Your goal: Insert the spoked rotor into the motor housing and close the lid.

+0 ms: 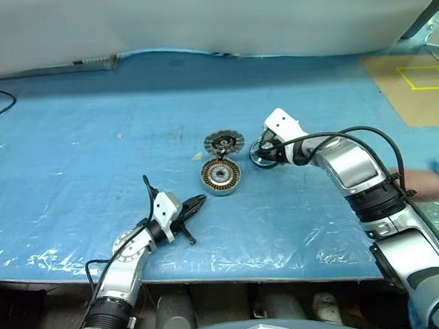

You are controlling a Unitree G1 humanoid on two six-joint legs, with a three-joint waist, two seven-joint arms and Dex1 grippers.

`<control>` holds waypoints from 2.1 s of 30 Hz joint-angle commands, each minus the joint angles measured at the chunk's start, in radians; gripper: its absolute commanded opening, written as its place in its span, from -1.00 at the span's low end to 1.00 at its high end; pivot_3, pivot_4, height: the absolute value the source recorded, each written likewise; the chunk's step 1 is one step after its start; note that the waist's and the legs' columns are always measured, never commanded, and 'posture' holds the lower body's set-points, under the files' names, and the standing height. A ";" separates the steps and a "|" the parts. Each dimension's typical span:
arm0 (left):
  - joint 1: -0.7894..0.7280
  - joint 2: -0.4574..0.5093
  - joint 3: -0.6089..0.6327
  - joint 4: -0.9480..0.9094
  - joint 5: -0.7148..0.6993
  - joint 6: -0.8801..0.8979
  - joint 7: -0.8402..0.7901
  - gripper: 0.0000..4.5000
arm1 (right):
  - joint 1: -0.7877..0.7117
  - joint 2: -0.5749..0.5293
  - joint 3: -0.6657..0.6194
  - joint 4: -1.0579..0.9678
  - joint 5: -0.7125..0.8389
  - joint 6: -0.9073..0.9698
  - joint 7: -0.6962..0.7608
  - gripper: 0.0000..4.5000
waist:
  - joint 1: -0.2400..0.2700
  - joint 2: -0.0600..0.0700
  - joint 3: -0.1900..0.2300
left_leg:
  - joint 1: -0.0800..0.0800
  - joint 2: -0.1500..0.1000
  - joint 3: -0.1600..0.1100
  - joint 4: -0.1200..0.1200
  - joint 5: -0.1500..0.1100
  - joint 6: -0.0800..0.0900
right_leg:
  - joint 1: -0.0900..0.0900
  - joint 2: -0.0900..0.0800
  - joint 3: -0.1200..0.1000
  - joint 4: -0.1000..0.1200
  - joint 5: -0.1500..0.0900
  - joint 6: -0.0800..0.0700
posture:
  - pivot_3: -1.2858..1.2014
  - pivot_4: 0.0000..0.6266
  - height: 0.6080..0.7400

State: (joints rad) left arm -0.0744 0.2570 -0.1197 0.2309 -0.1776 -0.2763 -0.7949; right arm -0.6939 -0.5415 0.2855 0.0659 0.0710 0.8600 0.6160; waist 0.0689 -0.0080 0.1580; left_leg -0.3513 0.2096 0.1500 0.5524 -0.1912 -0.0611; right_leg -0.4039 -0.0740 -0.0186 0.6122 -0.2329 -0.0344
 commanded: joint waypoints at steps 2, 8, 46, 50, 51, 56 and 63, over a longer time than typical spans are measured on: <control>-0.005 0.003 -0.001 -0.015 -0.009 -0.008 -0.005 -1.00 | -0.002 -0.036 -0.021 -0.063 -0.013 0.002 0.015 0.01 | 0.000 0.000 0.000 | 0.000 0.000 0.000 0.000 0.000 0.000 | 0.000 0.000 0.000 0.000 0.000 0.000 | 0.03 -0.52 1.00; -0.014 0.000 -0.003 -0.010 -0.007 -0.008 -0.006 -1.00 | 0.025 -0.062 -0.009 -0.094 -0.019 0.004 0.026 0.01 | 0.000 0.000 0.000 | 0.000 0.000 0.000 0.000 0.000 0.000 | 0.000 0.000 0.000 0.000 0.000 0.000 | 0.03 -0.52 1.00; -0.034 -0.004 -0.006 -0.002 -0.019 0.002 -0.028 -1.00 | 0.410 -0.223 -0.206 -0.479 0.115 -0.159 0.178 0.01 | 0.001 0.000 0.000 | 0.000 0.000 0.000 0.000 0.000 0.001 | 0.000 0.000 0.000 -0.002 0.000 0.000 | 0.03 -0.52 1.00; -0.037 -0.006 -0.008 0.002 -0.018 0.002 -0.038 -1.00 | 0.474 -0.200 -0.206 -0.486 0.113 -0.203 0.154 0.01 | 0.002 0.000 0.000 | -0.001 0.000 0.000 -0.001 0.000 0.001 | 0.000 0.000 0.000 -0.002 0.000 0.000 | 0.03 -0.52 1.00; -0.037 -0.007 -0.008 0.002 -0.018 0.002 -0.039 -1.00 | 0.479 -0.197 -0.206 -0.488 0.114 -0.205 0.151 0.01 | 0.001 0.000 0.000 | -0.001 0.000 0.000 -0.001 0.000 0.001 | 0.000 0.000 0.000 -0.003 0.000 0.000 | 0.03 -0.52 1.00; -0.041 -0.005 -0.011 0.005 -0.016 0.001 -0.053 -1.00 | 0.498 -0.174 -0.178 -0.469 0.092 -0.228 0.121 0.01 | 0.001 0.000 0.000 | -0.001 0.000 0.000 -0.001 0.000 0.001 | 0.000 0.000 0.000 -0.003 0.000 0.000 | 0.03 -0.52 1.00; -0.050 -0.006 -0.005 0.015 -0.017 -0.002 -0.058 -1.00 | 0.524 -0.164 -0.144 -0.464 0.075 -0.237 0.114 0.01 | 0.002 0.000 0.000 | -0.001 0.000 0.000 -0.002 0.000 0.001 | 0.000 0.000 0.000 -0.004 0.000 0.000 | 0.03 -0.52 1.00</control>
State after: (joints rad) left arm -0.1166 0.2518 -0.1227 0.2594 -0.1806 -0.2637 -0.8479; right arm -0.1750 -0.7040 0.1400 -0.3760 0.1550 0.6436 0.7343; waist 0.0705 -0.0077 0.1581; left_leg -0.3523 0.2097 0.1501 0.5509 -0.1915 -0.0604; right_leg -0.4041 -0.0742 -0.0188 0.6085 -0.2330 -0.0343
